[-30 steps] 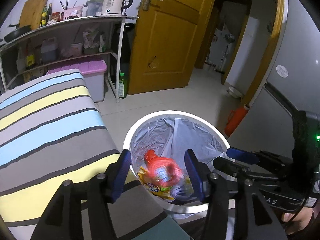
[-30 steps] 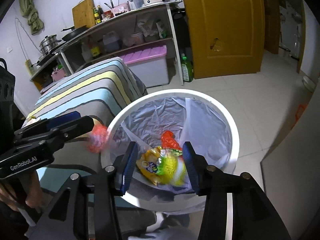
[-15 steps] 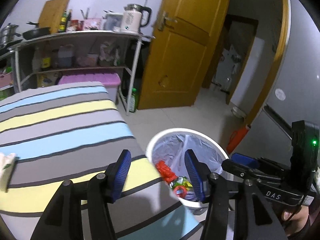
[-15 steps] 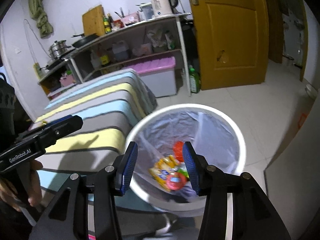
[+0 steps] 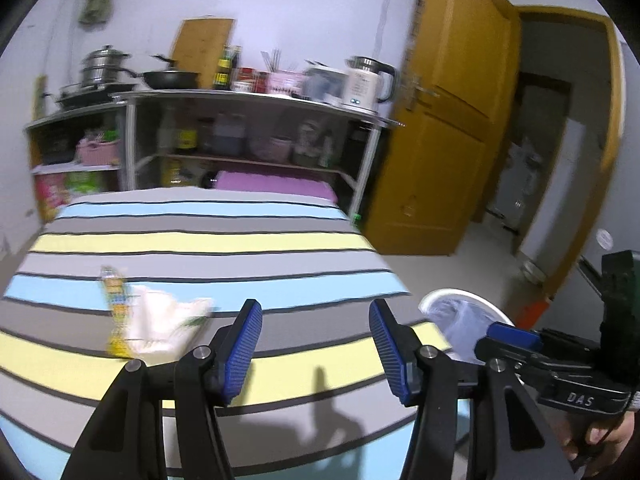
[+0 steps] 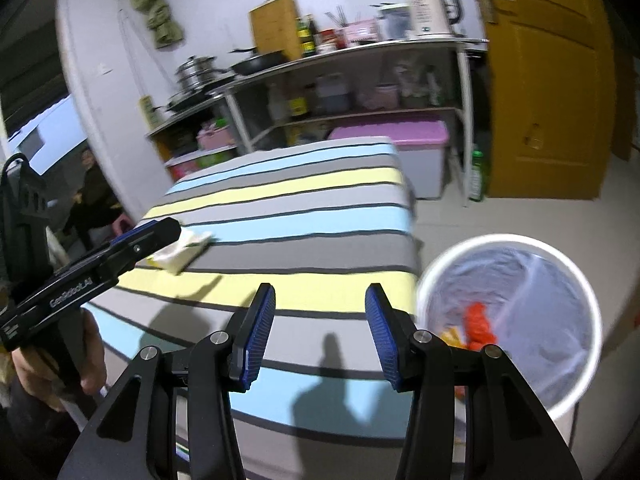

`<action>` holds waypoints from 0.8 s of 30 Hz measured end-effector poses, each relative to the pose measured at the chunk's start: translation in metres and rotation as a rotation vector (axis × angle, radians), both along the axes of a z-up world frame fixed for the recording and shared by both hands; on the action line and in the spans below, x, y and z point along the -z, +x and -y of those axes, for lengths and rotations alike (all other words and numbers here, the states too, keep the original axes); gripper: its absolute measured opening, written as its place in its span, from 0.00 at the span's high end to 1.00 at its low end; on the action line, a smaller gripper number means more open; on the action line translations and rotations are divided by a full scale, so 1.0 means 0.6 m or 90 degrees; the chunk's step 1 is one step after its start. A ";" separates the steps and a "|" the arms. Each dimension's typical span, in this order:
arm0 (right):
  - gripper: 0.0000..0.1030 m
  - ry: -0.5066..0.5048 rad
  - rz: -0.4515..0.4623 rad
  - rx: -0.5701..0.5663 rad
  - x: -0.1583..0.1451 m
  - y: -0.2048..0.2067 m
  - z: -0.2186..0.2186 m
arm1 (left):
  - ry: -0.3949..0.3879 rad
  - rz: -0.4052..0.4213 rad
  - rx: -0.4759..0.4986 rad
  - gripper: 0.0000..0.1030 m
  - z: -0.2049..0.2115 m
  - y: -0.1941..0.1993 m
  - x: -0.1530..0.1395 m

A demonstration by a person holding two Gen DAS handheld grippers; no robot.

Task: Collect trash
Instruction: 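Move both grippers back over the table toward the tissue and snack stick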

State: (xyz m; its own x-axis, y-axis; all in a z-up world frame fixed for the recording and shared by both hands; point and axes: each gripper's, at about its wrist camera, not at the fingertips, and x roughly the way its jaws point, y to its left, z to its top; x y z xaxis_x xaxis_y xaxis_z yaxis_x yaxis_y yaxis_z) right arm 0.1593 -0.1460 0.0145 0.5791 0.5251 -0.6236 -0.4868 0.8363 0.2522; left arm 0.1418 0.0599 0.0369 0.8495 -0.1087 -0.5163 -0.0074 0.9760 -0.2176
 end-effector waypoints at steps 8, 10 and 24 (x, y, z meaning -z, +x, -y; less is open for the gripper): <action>0.54 -0.005 -0.009 -0.082 0.009 0.007 -0.119 | -0.001 -0.006 -0.090 0.46 -0.128 -0.023 0.010; 0.54 -0.006 -0.012 -0.096 0.012 0.012 -0.139 | 0.000 -0.011 -0.105 0.46 -0.154 -0.027 0.017; 0.57 0.012 -0.089 -0.140 0.050 0.064 -0.250 | -0.016 -0.035 -0.134 0.46 -0.237 -0.024 0.053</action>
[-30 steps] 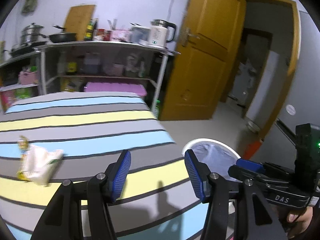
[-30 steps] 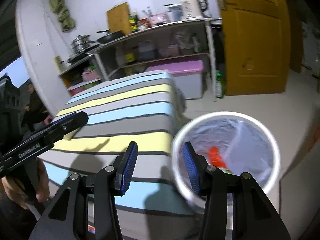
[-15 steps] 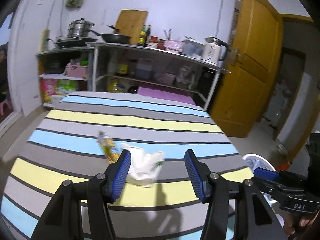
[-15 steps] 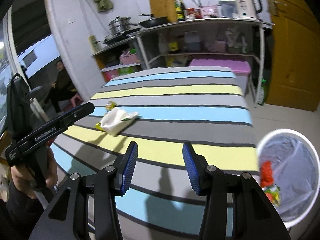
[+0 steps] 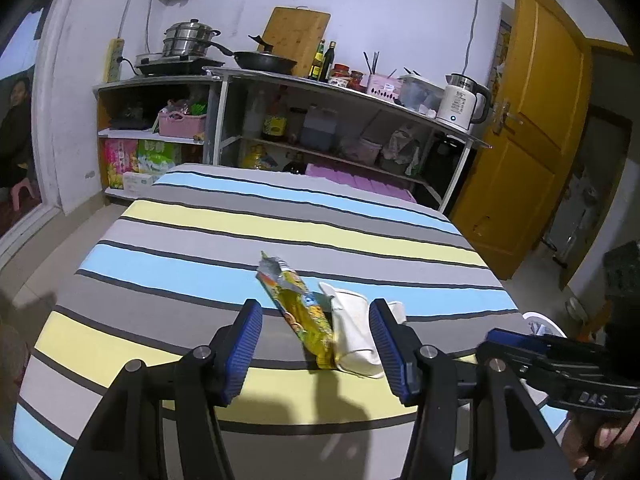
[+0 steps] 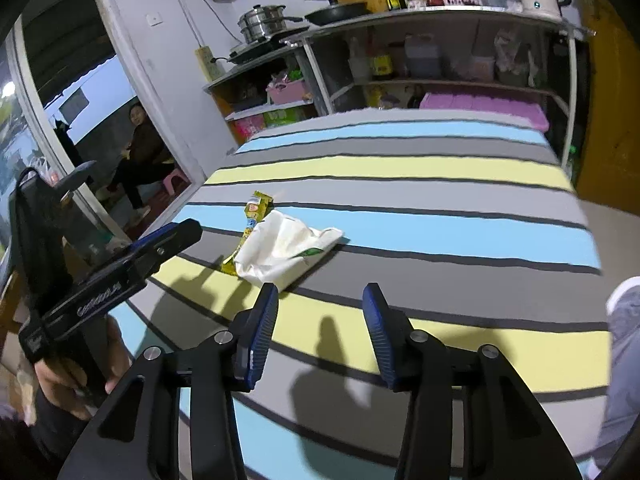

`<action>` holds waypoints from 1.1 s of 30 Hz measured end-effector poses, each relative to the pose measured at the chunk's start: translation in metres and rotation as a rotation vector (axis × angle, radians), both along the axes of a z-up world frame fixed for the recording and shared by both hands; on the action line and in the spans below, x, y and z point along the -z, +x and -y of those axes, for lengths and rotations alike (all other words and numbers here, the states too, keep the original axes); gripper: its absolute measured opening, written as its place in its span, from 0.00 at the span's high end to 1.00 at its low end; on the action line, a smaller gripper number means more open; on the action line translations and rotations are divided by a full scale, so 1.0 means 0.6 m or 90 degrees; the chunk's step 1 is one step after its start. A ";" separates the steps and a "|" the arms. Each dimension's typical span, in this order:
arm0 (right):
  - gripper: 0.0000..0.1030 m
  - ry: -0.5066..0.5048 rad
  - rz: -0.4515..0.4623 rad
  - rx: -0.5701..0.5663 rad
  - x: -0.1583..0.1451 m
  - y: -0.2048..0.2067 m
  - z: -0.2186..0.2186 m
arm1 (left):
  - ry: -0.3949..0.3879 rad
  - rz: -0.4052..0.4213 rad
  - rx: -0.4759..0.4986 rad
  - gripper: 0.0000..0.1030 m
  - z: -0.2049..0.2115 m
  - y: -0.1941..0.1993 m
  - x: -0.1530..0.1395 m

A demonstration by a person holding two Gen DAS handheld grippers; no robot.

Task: Collect trash
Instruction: 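Grasp the yellow snack stick with the left gripper while the right gripper grasps the white tissue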

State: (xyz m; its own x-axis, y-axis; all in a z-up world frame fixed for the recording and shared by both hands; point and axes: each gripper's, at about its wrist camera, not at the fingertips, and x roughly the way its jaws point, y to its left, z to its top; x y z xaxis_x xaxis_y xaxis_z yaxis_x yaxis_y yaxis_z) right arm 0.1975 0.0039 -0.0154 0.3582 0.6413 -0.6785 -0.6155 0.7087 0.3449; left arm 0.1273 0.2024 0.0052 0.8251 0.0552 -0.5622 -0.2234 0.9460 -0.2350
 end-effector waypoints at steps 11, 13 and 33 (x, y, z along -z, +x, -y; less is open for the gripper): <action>0.61 0.006 -0.080 0.003 0.035 0.046 -0.073 | -0.014 0.006 -0.012 0.47 -0.039 0.004 0.004; 0.63 0.001 -0.100 0.014 0.045 0.055 -0.082 | -0.018 0.005 -0.011 0.47 -0.044 0.006 0.007; 0.90 -0.009 -0.077 0.053 0.042 0.071 -0.034 | -0.047 -0.061 -0.010 0.46 -0.025 0.080 0.052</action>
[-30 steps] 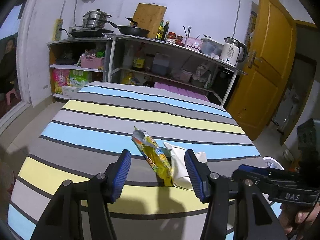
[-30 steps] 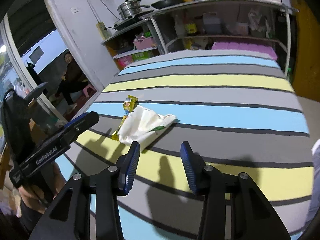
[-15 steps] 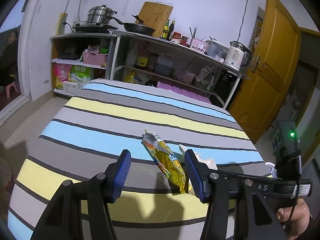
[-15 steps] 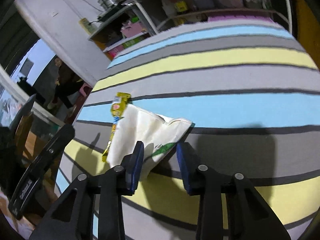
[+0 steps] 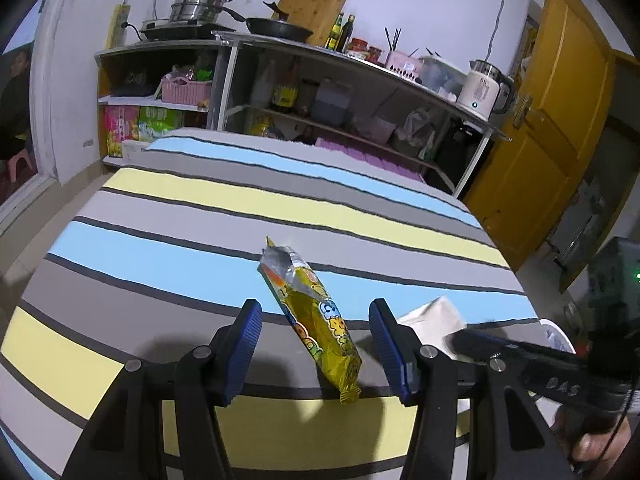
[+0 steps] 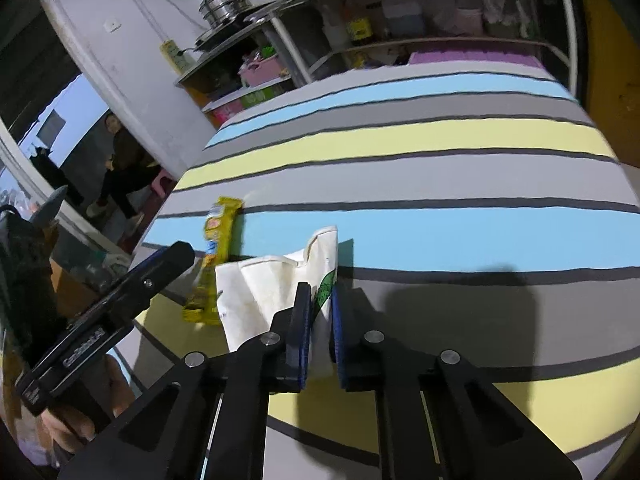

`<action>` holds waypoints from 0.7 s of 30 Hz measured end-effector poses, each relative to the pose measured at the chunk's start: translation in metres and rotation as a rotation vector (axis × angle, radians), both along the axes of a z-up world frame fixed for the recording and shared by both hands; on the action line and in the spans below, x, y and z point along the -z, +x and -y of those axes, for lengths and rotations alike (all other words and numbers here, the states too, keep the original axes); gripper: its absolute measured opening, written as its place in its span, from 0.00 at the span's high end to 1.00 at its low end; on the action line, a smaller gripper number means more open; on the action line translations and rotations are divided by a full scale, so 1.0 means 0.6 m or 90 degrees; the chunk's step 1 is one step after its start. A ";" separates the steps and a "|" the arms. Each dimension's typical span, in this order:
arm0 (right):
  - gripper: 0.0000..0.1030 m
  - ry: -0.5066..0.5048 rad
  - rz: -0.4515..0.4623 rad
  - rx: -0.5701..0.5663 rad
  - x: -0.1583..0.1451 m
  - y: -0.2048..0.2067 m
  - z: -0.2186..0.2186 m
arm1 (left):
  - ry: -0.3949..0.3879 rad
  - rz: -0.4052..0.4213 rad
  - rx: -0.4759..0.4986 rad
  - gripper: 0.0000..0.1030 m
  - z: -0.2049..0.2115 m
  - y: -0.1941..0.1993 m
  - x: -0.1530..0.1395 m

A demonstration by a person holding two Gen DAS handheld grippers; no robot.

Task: Collect trash
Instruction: 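Grasp the yellow snack stick with the left gripper while the right gripper grasps the white tissue, then lift the snack stick and tissue and carry both toward the bin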

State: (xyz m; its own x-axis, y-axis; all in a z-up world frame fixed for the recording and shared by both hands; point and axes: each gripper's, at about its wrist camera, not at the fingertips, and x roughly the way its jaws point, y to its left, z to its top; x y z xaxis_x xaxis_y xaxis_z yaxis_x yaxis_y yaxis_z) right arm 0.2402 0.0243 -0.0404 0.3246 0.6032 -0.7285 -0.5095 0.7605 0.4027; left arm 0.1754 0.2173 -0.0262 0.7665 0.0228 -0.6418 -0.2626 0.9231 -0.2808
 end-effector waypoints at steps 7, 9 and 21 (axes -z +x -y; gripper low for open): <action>0.91 0.004 0.005 0.042 -0.002 0.012 0.056 | 0.015 -0.049 0.000 0.61 0.018 0.026 0.021; 0.91 0.006 0.004 0.047 -0.001 0.016 0.063 | 0.033 -0.064 0.003 0.75 0.027 0.032 0.023; 0.91 0.027 0.030 0.056 -0.023 0.000 0.103 | 0.073 -0.039 0.062 0.93 0.095 0.015 -0.009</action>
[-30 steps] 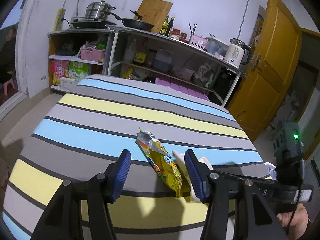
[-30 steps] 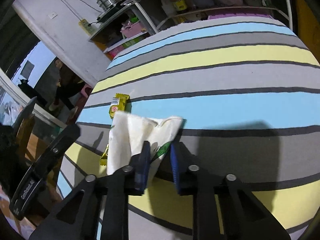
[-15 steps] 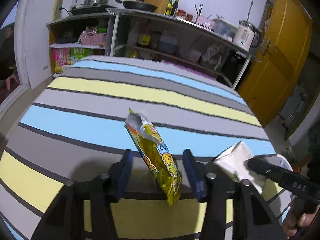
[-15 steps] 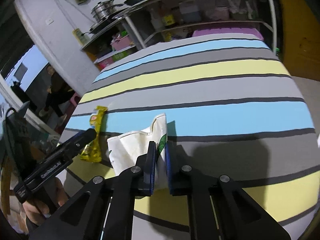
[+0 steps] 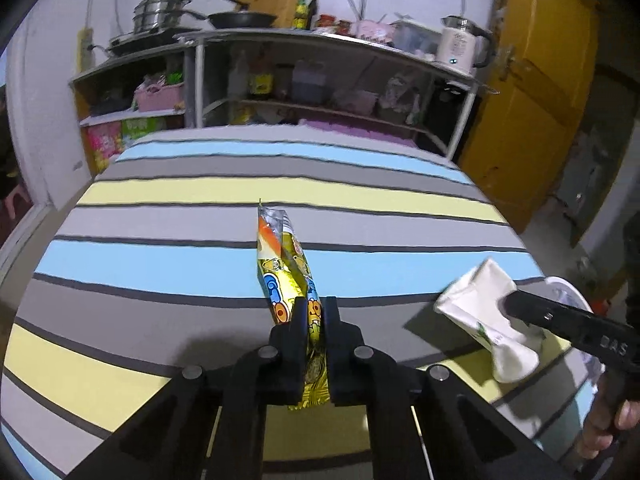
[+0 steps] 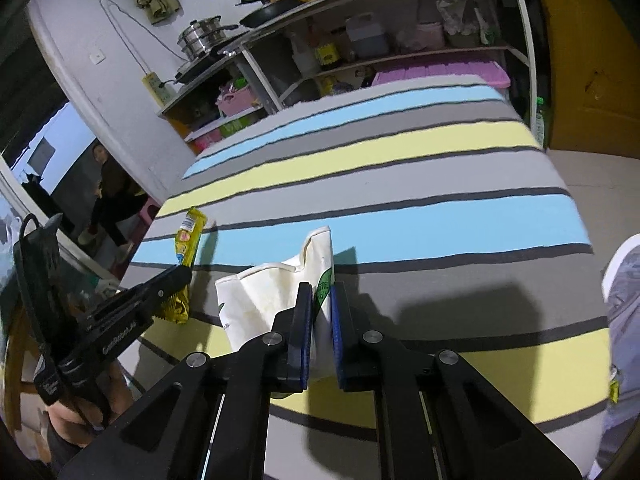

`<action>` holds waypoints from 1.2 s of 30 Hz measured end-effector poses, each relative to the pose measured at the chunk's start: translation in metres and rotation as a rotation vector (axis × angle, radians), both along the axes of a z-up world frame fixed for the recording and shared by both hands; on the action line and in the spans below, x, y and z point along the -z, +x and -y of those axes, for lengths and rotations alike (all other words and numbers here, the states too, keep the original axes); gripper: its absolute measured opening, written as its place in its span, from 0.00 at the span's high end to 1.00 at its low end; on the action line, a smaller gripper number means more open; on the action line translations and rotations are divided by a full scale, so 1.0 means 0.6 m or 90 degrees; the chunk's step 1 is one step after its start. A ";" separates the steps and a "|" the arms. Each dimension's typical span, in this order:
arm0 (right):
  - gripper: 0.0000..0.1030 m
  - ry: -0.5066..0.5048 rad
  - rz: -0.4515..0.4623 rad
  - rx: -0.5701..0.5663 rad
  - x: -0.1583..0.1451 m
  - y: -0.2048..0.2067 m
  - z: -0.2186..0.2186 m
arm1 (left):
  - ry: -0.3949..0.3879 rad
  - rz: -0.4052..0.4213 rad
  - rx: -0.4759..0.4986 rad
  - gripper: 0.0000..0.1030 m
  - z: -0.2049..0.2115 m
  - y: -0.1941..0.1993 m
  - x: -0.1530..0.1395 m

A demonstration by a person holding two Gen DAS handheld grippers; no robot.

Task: Collect trash
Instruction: 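Lift the snack stick and tissue and carry both toward the bin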

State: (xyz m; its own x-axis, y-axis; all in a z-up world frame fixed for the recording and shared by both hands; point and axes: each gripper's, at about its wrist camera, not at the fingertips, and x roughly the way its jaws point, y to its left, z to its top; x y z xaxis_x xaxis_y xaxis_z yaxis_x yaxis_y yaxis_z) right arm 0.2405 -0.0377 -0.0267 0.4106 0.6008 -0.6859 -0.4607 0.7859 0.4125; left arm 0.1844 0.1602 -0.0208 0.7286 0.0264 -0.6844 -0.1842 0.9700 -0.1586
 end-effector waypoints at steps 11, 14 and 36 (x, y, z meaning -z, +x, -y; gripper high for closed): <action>0.91 0.018 0.043 0.043 -0.044 -0.031 0.074 | -0.005 0.056 0.070 0.93 0.089 -0.039 -0.056; 0.91 0.018 0.055 0.058 -0.054 -0.042 0.095 | -0.007 0.066 0.089 0.93 0.118 -0.045 -0.068; 0.91 -0.004 0.098 0.205 -0.079 -0.088 0.318 | -0.020 0.087 0.263 0.93 0.349 -0.012 -0.100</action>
